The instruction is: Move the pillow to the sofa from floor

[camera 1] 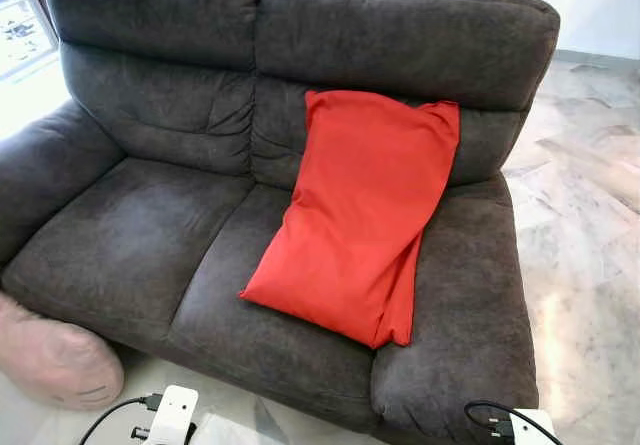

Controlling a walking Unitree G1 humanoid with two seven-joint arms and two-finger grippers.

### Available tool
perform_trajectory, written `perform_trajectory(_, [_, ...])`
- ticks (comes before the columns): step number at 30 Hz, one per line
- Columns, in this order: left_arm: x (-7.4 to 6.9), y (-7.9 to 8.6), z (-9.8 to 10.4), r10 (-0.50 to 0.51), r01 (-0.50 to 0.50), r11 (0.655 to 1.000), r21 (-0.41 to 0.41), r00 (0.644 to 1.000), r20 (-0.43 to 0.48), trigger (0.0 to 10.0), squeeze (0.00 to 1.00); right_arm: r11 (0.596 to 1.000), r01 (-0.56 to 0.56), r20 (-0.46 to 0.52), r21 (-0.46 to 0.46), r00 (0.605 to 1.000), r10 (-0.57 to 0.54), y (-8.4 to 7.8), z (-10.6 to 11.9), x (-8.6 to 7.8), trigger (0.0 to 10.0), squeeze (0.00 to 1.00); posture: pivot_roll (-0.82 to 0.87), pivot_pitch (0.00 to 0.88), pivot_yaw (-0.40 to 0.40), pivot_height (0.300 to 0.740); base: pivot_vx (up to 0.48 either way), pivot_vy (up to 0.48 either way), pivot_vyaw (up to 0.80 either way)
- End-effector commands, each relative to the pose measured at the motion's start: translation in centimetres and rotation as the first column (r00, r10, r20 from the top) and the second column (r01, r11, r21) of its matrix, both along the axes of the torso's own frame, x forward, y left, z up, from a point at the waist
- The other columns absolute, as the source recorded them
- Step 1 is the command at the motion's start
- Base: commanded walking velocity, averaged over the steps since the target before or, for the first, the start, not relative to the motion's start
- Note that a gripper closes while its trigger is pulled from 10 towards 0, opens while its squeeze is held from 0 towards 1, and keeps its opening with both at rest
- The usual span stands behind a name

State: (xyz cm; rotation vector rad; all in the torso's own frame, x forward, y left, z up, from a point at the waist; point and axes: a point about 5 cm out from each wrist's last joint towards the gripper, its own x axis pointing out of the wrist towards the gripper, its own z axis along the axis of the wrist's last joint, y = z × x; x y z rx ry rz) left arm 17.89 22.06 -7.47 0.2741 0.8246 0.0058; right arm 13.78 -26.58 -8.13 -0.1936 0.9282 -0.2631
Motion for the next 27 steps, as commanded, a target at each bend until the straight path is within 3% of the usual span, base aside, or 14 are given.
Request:
perform_trajectory(1, [-0.7,0.2,-0.4,0.017,-0.017,1.0,0.003,0.999,-0.036,10.0,0.0,1.0,0.011,0.004,0.022,1.0,-0.011,0.2,-0.2,-0.3,10.0,0.0,-0.05,0.067,-0.001,0.74,0.0,0.0,0.0])
perform_trajectory(23, [-1.1,0.0,-0.6,0.009,-0.009,1.0,-0.002,0.999,-0.046,10.0,0.0,0.997,-0.015,0.017,0.07,1.0,0.014,1.3,-0.3,0.2,10.0,0.0,-0.05,0.123,-0.01,0.74,0.0,0.0,0.0])
perform_trajectory(27, [-1.1,0.0,-0.6,0.014,-0.014,1.0,-0.005,0.999,-0.042,10.0,0.0,0.997,-0.014,0.015,0.076,1.0,0.013,1.5,-0.4,0.1,10.0,0.0,-0.04,0.126,-0.01,0.74,-0.245,0.0,0.0])
